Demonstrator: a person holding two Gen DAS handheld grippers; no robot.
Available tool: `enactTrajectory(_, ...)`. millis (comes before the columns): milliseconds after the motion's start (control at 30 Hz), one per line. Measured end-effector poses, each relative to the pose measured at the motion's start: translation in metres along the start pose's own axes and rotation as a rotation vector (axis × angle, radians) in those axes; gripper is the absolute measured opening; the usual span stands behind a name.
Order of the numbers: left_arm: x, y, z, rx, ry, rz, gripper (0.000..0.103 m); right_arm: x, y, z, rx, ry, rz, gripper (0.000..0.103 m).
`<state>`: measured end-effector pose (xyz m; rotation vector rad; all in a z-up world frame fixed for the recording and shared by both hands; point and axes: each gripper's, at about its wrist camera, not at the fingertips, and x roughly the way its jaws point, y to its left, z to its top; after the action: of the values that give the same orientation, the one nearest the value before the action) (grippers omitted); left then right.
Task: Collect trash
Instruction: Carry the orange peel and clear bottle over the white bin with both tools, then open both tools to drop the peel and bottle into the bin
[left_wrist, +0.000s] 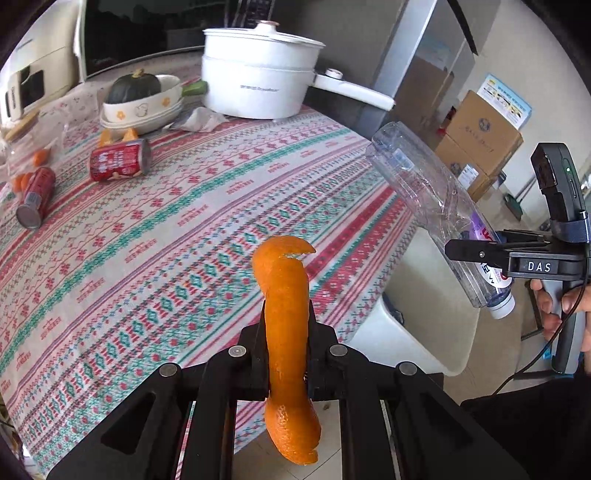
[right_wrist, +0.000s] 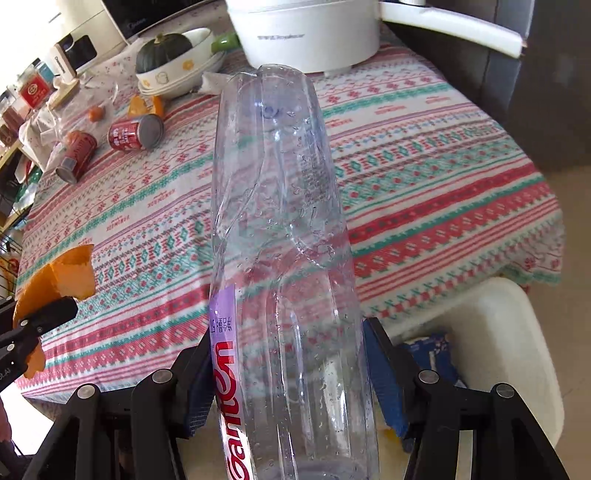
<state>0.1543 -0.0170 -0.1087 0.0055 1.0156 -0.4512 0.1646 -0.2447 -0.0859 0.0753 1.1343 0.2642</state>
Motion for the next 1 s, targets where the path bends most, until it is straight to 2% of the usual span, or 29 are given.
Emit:
enactTrajectory(233,0.035,-0.064,0.010,0.089,0.040,-0.093,0.013,-0.022,-0.066,-0.044,0.079,0.024,-0.066,0.063)
enactTrajectory(367,0.057,-0.101,0.009,0.156,0.070,-0.127,0.013,-0.028,-0.099,-0.071,0.114,0.058,-0.106,0.063)
enactTrajectory(500,0.077,-0.127,0.007,0.180,0.101,-0.157,0.013,-0.031,-0.127,-0.093,0.151,0.090,-0.124,0.063)
enactTrajectory(700,0.106,-0.159,-0.003,0.241,0.131,-0.196,0.013,-0.031,-0.148,-0.108,0.174,0.113,-0.138,0.063)
enactTrajectory(900,0.124,-0.176,-0.002,0.265,0.120,-0.235,0.014,-0.031,-0.154,-0.114,0.184,0.121,-0.142,0.063)
enactTrajectory(1000,0.129,-0.182,0.000,0.272,0.119,-0.268,0.019,-0.028,-0.155,-0.114,0.185,0.133,-0.145,0.063)
